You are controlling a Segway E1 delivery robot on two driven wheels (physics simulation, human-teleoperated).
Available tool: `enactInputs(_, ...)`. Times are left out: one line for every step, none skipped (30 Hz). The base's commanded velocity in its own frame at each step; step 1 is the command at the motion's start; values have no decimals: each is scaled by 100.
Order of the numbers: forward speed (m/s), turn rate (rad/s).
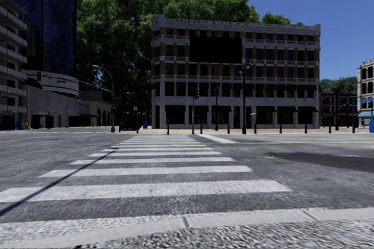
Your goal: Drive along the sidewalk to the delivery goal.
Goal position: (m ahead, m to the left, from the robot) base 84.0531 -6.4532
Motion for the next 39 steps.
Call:
enactInputs(200,39)
enactInputs(200,39)
enactInputs(200,39)
enactInputs(200,39)
enactInputs(200,39)
enactInputs(200,39)
enactInputs(200,39)
enactInputs(200,39)
enactInputs(200,39)
enactInputs(200,39)
enactInputs(200,39)
enactInputs(200,39)
enactInputs(200,39)
enactInputs(200,39)
enactInputs(200,33)
enactInputs(200,33)
enactInputs(200,0)
enactInputs(200,0)
enactInputs(200,0)
enactInputs(200,0)
enactInputs(200,0)
enactInputs(200,0)
enactInputs(200,0)
enactInputs(200,0)
enactInputs(200,0)
enactInputs(200,0)
enactInputs(200,0)
enactInputs(200,0)
enactInputs(200,0)
enactInputs(200,0)
enactInputs(200,0)
enactInputs(200,0)
enactInputs(200,0)
enactInputs(200,0)
enactInputs(200,0)
enactInputs(200,0)
enactInputs(200,0)
enactInputs(200,16)
enactInputs(200,18)
